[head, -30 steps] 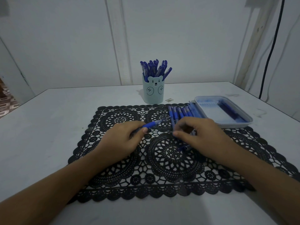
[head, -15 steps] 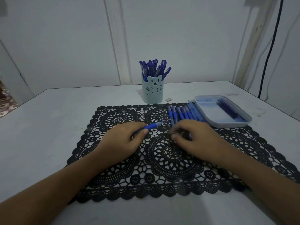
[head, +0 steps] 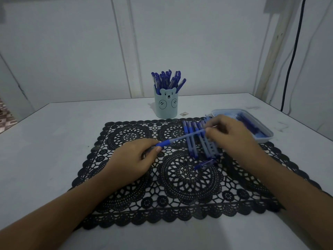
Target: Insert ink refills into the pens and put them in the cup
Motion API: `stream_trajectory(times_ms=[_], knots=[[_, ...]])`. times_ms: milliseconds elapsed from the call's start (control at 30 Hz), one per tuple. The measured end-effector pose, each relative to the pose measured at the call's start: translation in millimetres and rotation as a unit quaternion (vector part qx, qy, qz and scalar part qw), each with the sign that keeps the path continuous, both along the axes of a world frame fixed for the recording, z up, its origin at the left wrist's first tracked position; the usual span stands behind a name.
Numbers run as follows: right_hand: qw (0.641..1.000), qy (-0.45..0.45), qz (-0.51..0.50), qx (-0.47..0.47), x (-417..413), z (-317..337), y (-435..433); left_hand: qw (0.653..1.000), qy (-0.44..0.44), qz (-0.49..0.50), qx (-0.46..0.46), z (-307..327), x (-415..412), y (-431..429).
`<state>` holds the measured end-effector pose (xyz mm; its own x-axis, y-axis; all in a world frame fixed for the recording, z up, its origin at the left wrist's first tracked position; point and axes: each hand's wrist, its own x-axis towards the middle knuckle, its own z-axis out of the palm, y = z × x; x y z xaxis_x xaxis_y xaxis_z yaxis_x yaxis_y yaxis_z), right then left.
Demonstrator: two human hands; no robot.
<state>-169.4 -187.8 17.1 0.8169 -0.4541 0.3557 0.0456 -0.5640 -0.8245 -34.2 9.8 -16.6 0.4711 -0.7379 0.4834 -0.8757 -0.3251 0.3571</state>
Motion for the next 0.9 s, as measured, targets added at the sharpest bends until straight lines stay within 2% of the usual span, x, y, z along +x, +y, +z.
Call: stream_trajectory(times_ms=[67, 133, 200, 267, 400, 500, 600, 733, 800, 900], knots=[[0.991, -0.06, -0.073, 0.094, 1, 1, -18, 1.0, 0.016, 0.016, -0.013, 0, 1, -1], [0.974, -0.112, -0.162, 0.108, 1, 1, -32, 0.999, 0.029, 0.032, -0.018, 0, 3, -1], [0.964, -0.12, -0.236, 0.009, -1, -1, -38, 0.998, 0.037, 0.042, -0.016, 0, 4, -1], [0.953, -0.101, -0.265, -0.106, -1, -9, -39, 0.998, 0.037, 0.043, -0.012, 0, 3, -2], [0.915, 0.053, -0.271, -0.295, 9, -26, -40, 0.999, 0.034, 0.041, -0.007, -1, 4, -2], [0.879, 0.154, -0.263, -0.368, 12, -32, -38, 0.999, 0.029, 0.038, -0.009, -1, 5, -1], [0.875, 0.167, -0.255, -0.376, 11, -31, -37, 0.999, 0.024, 0.035, -0.016, -3, 6, -1], [0.9, 0.114, -0.293, -0.3, 8, -18, -53, 0.999, 0.018, 0.03, -0.016, -4, 7, -2], [0.883, 0.149, -0.336, -0.294, 4, -11, -71, 0.999, 0.013, 0.029, -0.015, -4, 7, -2], [0.838, 0.258, -0.37, -0.307, -5, -8, -97, 0.999, 0.01, 0.028, -0.014, -5, 8, -3]])
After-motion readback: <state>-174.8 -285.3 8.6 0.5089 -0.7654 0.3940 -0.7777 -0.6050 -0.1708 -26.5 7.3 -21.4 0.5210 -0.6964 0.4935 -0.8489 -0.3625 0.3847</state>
